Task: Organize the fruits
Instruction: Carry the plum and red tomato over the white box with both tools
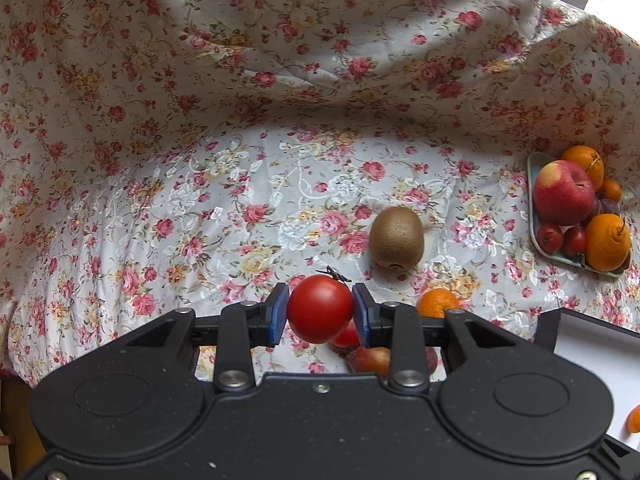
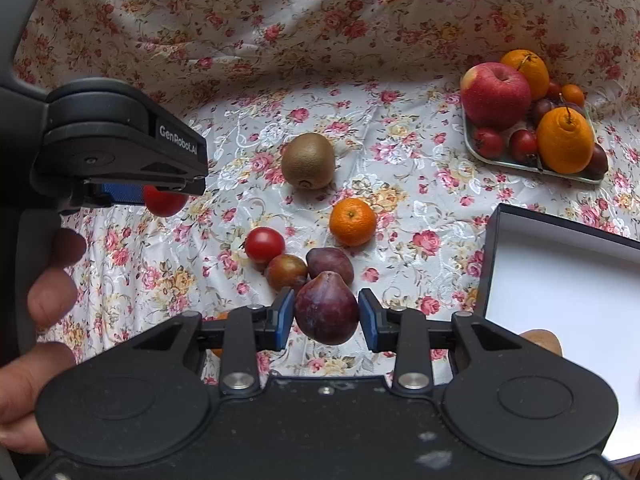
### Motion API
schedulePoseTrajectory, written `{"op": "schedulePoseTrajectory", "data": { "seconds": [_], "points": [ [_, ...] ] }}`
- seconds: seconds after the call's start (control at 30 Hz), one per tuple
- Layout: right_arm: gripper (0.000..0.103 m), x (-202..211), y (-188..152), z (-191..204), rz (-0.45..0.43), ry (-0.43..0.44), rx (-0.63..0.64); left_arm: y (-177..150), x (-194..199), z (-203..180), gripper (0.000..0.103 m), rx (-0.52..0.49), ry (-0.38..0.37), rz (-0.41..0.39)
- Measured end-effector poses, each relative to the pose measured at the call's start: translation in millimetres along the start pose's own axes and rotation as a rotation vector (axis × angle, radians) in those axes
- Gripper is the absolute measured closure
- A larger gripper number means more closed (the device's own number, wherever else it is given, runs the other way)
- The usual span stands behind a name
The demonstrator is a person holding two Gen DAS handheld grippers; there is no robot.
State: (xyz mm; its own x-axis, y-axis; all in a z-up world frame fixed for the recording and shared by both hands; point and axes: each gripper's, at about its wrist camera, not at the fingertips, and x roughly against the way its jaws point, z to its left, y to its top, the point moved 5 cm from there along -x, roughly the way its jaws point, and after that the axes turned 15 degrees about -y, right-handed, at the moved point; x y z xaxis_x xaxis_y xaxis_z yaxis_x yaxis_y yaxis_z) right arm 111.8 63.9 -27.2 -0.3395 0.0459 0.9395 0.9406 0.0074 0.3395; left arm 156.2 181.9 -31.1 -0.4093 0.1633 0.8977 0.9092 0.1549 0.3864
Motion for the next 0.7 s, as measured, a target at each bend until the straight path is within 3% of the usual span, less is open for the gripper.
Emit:
{"op": "schedulePoseTrajectory", "data": {
  "seconds": [0.37, 0.7],
  "points": [
    [0.066, -6, -5, -111, 0.017, -0.106, -0.206, -16, -14, -78, 0.061, -0.11, -0.045, 0.048],
    [0.066, -7, -31, -230, 0.068, -0.193, -0.465, -42, -28, -152, 0.061, -0.181, -0.17, 0.137]
  ]
}}
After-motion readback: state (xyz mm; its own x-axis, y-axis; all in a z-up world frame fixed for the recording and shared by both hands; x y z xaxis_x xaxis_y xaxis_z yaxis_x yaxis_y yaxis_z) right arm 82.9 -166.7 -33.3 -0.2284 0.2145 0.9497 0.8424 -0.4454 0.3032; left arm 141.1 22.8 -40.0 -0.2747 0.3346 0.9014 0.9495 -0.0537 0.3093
